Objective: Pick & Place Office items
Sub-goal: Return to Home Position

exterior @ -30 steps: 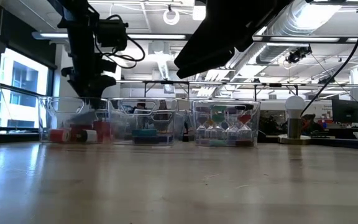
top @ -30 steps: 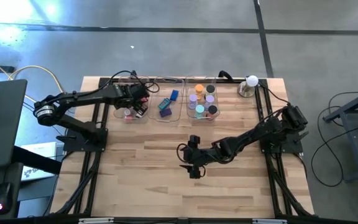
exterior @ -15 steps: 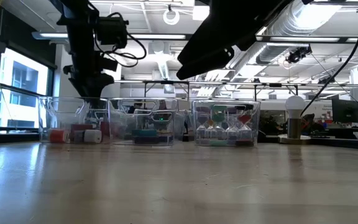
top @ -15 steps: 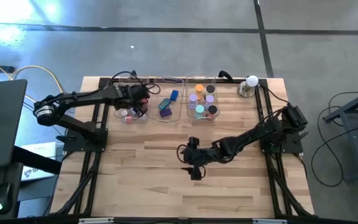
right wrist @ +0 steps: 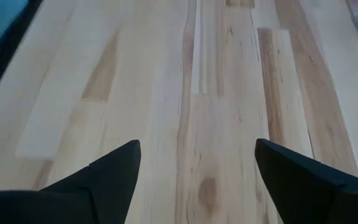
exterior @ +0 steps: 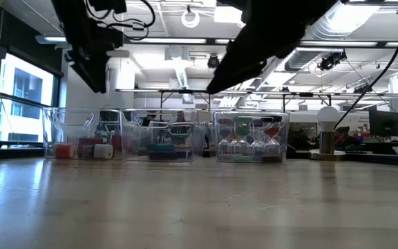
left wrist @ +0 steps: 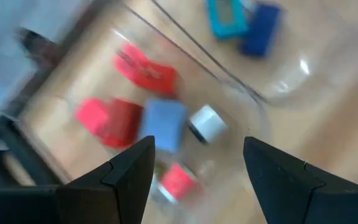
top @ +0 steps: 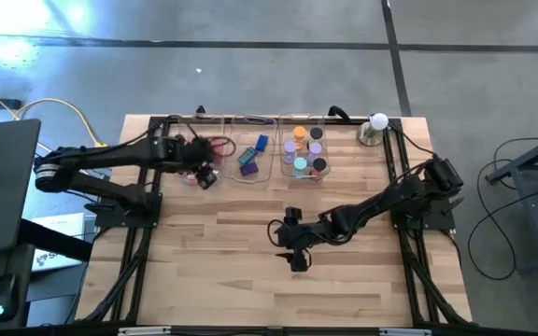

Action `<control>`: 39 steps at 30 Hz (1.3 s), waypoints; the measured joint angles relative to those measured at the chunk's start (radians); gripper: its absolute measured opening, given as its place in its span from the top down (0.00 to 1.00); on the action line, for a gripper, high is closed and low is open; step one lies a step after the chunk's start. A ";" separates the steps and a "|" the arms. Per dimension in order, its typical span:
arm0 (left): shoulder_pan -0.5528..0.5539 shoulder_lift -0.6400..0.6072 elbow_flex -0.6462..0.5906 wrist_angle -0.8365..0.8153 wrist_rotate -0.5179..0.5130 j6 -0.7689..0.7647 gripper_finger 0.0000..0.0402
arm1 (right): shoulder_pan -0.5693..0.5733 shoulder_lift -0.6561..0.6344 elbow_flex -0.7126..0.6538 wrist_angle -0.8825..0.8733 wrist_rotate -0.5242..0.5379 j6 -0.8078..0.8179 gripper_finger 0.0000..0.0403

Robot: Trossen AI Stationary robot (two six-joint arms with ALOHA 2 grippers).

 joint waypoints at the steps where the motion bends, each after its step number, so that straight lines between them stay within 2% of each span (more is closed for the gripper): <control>1: -0.019 -0.004 0.000 -0.021 0.026 -0.004 0.41 | 0.000 -0.007 0.000 -0.021 0.000 0.002 0.26; 7: -0.129 -0.008 0.000 -0.179 0.060 -0.077 0.46 | 0.000 -0.074 0.001 -0.226 -0.010 0.008 0.38; 10: -0.169 -0.009 0.000 -0.213 0.047 -0.097 0.51 | -0.003 -0.130 0.001 -0.406 -0.006 0.003 0.48; 16: -0.221 -0.039 0.000 -0.213 -0.040 -0.099 0.66 | -0.022 -0.257 0.000 -0.625 0.057 0.038 0.72; 19: -0.250 -0.068 0.000 -0.212 -0.090 -0.102 0.74 | -0.021 -0.313 0.000 -0.677 0.049 0.028 0.84; 23: -0.315 -0.133 0.000 -0.210 -0.210 -0.132 0.87 | -0.020 -0.401 0.000 -0.715 0.012 -0.014 0.97; 26: -0.386 -0.202 0.000 -0.205 -0.288 -0.151 0.96 | -0.020 -0.479 -0.002 -0.689 -0.045 -0.061 0.98; 29: -0.456 -0.275 0.000 -0.191 -0.368 -0.157 0.99 | -0.029 -0.571 -0.057 -0.584 -0.115 -0.155 0.98; 33: -0.533 -0.365 -0.013 -0.117 -0.447 -0.158 1.00 | -0.073 -0.714 -0.215 -0.383 -0.184 -0.242 0.99; 39: -0.630 -0.473 -0.091 -0.014 -0.498 -0.068 1.00 | -0.182 -0.893 -0.500 -0.045 -0.282 -0.254 0.99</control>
